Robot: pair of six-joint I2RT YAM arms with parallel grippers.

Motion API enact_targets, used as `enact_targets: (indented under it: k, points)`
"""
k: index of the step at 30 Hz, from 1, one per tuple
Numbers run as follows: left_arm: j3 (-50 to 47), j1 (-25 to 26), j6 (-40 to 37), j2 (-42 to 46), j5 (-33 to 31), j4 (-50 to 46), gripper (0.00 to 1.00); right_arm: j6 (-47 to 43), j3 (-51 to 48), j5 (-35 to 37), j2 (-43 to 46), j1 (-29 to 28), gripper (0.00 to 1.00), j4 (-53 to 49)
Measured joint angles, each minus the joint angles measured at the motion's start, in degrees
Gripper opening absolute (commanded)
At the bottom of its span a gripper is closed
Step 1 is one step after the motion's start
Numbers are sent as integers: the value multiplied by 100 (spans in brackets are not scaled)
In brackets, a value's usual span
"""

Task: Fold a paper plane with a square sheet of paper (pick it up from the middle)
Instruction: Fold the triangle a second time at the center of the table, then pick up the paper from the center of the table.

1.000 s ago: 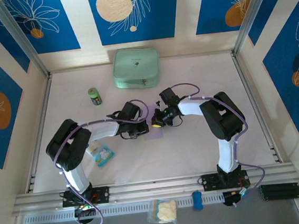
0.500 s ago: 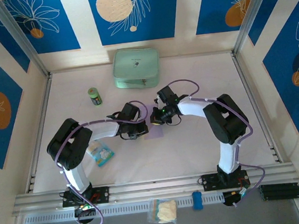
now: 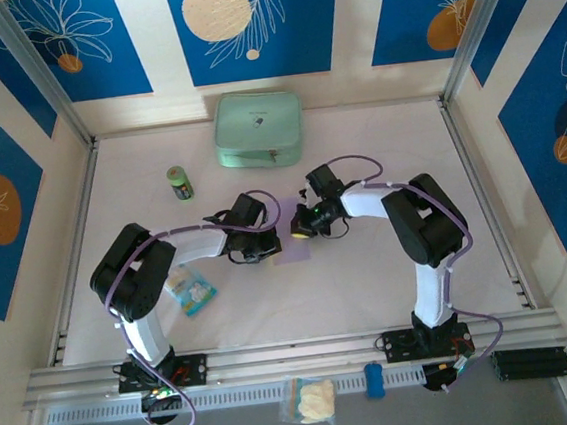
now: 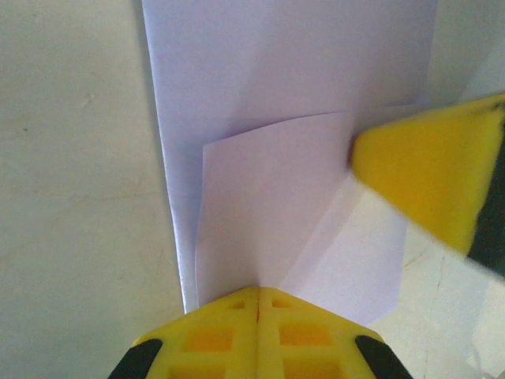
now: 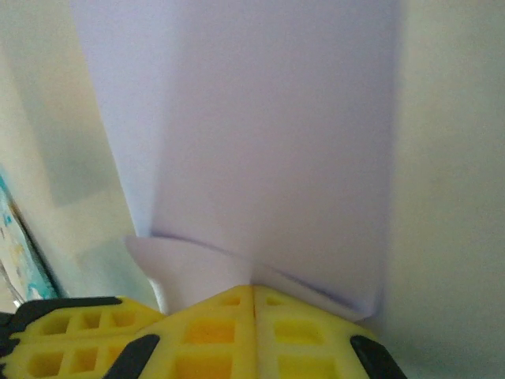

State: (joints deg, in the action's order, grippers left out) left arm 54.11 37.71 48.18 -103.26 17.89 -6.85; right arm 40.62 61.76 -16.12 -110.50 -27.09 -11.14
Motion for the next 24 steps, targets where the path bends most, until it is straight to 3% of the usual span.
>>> enact_targets:
  k: [8, 9, 15, 19, 24]
  points:
    - [74, 0, 35, 0, 13, -107, 0, -122, 201, 358, 46, 911, 1, -103]
    - [120, 0, 35, 0, 13, -199, 4, -120, 201, 404, 105, 929, 3, -168]
    - [688, -7, 46, 15, 68, -568, 31, 315, -42, 435, 804, 619, 33, -356]
    - [885, -96, 44, 103, -44, -538, 29, 944, -387, 426, 1123, 372, 43, -350]
    - [933, -249, 118, 13, -66, -466, 21, 1547, -542, 428, 1126, 120, 43, -369]
